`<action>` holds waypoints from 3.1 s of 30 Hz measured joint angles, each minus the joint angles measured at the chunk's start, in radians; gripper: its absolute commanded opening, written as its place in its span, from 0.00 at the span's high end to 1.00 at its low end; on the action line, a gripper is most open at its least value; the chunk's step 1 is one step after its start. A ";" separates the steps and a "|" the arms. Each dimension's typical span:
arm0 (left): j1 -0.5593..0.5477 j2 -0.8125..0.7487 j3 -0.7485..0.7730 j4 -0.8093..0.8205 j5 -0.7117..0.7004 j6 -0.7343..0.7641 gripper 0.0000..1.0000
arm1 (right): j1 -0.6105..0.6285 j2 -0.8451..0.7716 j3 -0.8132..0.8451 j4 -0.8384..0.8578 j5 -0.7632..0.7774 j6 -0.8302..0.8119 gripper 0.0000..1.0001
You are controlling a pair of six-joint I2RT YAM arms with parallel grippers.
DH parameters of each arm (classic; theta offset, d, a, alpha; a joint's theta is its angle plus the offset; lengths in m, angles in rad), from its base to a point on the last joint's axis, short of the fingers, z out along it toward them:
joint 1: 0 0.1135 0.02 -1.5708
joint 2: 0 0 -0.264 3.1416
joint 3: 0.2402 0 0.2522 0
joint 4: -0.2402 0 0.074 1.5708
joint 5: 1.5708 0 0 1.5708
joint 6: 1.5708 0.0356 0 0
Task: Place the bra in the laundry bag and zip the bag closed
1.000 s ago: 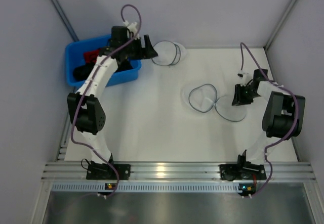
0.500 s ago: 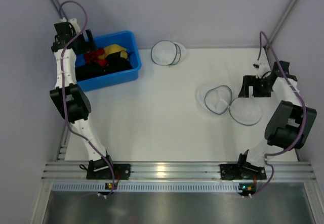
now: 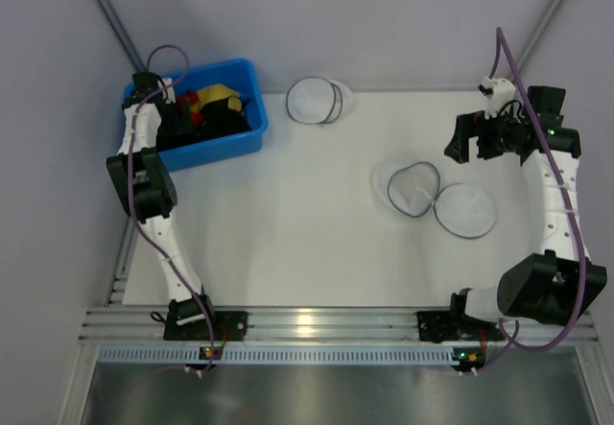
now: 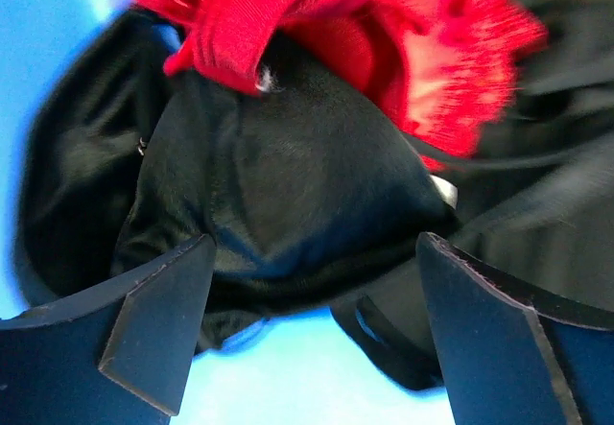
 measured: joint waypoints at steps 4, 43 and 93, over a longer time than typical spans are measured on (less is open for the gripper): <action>0.000 0.089 0.028 -0.003 -0.002 0.007 0.19 | -0.008 -0.026 -0.002 0.000 -0.002 0.029 0.01; 0.001 -0.300 0.097 -0.021 0.508 -0.108 1.00 | -0.010 -0.070 -0.002 -0.030 -0.151 0.074 0.01; -0.465 -0.793 -1.125 0.245 0.711 -0.002 0.86 | 0.142 -0.185 -0.294 -0.127 -0.219 0.003 0.08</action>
